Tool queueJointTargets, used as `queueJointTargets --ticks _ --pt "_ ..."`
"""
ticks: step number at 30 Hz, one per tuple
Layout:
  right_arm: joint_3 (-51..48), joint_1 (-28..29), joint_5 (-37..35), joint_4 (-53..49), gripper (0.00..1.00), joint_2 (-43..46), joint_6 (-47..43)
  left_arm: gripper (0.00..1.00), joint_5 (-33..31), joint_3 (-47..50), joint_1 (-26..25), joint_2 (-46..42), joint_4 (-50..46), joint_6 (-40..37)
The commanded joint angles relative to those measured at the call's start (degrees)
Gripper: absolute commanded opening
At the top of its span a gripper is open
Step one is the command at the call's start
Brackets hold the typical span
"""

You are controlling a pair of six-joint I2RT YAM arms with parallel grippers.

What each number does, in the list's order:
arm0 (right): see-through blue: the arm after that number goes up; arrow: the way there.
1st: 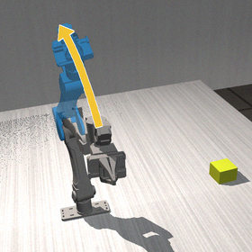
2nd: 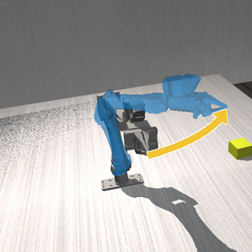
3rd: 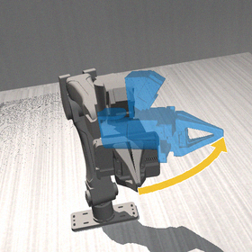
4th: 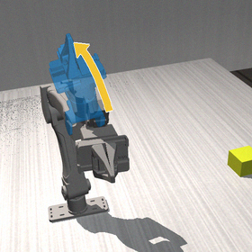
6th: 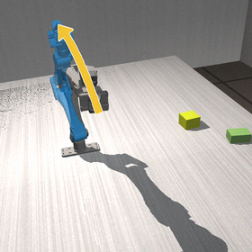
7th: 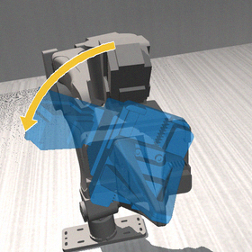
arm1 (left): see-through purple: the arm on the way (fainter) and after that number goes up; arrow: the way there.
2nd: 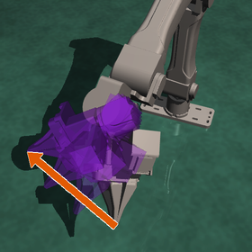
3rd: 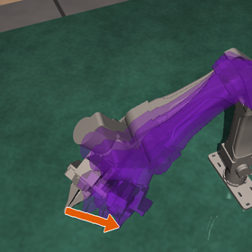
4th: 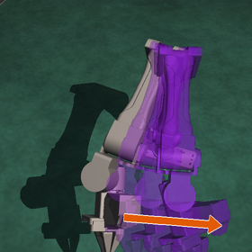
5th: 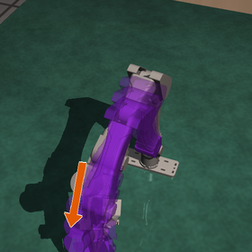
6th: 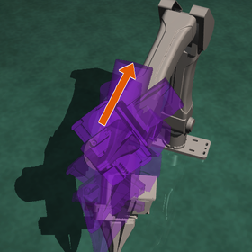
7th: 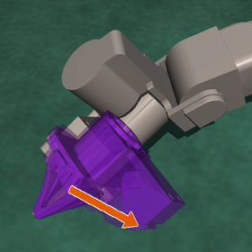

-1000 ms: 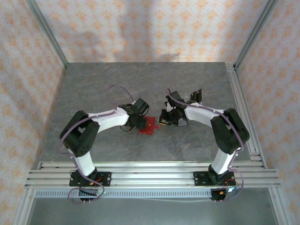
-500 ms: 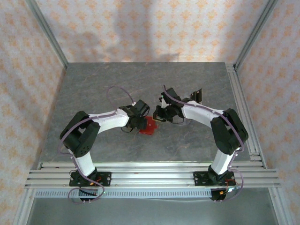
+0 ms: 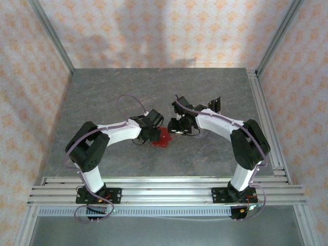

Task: Put the credit cards into the card holder

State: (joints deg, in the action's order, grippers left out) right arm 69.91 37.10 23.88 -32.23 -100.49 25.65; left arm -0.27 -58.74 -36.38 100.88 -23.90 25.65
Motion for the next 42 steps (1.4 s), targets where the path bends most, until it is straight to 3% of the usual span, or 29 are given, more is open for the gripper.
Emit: queueJointTargets --ticks 1,11,21,31,42 --pt "2.37 0.62 -2.00 -2.82 0.36 -2.21 -0.94 0.71 -0.78 2.49 -0.27 1.81 -1.29 0.26" --pt "3.18 0.78 -2.84 -3.37 0.22 -4.36 -1.58 0.71 -0.43 2.40 -0.23 1.96 -0.87 0.28" --pt "2.90 0.73 -2.25 -2.84 0.00 -4.27 -1.67 0.71 -0.47 2.44 -0.27 2.13 -0.57 0.16" --pt "-0.24 0.78 5.08 6.76 0.00 -2.47 3.54 0.71 -0.42 3.29 -0.27 1.87 -0.03 0.32" --pt "0.43 0.78 7.00 11.02 0.00 -5.91 6.33 0.71 -0.25 3.83 -0.27 1.69 0.43 0.67"
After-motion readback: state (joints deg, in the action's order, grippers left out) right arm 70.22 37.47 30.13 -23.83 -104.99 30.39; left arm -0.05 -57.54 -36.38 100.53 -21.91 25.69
